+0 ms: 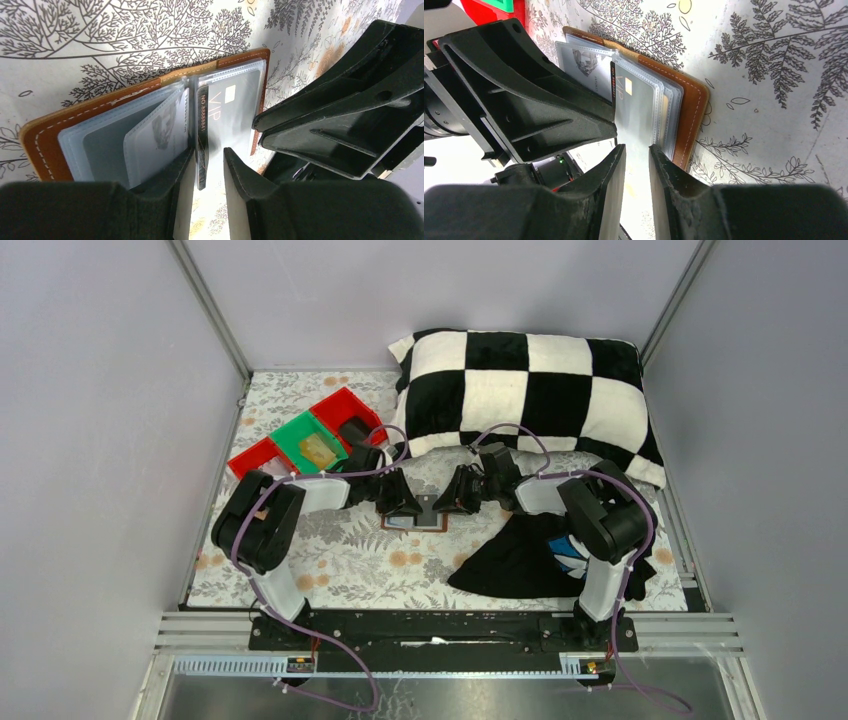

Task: Take the credit cards out of the card holder
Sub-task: Remove the credit card from the card holder.

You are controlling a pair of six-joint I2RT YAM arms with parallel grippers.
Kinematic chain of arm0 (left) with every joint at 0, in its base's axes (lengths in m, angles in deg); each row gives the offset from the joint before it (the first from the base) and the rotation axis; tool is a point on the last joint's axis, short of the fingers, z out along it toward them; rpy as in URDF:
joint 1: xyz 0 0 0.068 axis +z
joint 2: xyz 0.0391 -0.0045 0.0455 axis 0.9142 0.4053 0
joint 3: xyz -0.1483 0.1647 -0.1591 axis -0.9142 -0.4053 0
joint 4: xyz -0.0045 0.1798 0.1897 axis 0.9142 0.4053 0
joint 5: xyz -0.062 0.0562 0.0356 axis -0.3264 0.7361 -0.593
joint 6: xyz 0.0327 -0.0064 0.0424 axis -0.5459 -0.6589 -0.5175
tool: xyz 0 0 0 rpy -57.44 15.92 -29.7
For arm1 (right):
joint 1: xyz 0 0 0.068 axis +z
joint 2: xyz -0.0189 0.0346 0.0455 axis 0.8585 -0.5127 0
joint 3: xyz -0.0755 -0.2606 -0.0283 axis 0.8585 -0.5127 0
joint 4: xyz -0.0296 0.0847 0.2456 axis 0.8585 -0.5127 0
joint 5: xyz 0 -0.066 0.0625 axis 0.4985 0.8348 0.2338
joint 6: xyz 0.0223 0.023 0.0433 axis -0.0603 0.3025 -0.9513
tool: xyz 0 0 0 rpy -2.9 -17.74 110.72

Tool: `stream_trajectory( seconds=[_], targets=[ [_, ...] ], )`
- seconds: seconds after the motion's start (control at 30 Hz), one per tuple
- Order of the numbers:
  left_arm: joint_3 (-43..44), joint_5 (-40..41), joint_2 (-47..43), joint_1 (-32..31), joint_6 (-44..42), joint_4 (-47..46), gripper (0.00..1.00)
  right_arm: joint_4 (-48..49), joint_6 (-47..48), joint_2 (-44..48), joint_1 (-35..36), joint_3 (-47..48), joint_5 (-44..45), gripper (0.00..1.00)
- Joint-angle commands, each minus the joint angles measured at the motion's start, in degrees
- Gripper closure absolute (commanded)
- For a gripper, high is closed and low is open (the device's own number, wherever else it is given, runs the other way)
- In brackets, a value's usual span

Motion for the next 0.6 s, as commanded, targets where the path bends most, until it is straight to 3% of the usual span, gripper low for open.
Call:
stream_trajectory(
  seconds=[0.0, 0.4, 0.57],
  targets=[
    [-1.1, -2.1, 1.2, 0.6, 1.0, -3.8, 0.69, 1.1, -0.1, -1.5, -0.2, -0.2, -0.1, 0.68],
    [-2.2, -2.0, 1.8, 0.7, 2.4, -6.7, 0.79, -0.6, 1.1, -1.5, -0.2, 0.0, 0.4, 0.68],
    [-2.2, -2.4, 1.5, 0.7, 3.0, -7.4, 1.0, -0.3, 1.0, -1.7, -0.2, -0.5, 0.5, 0.69]
  ],
)
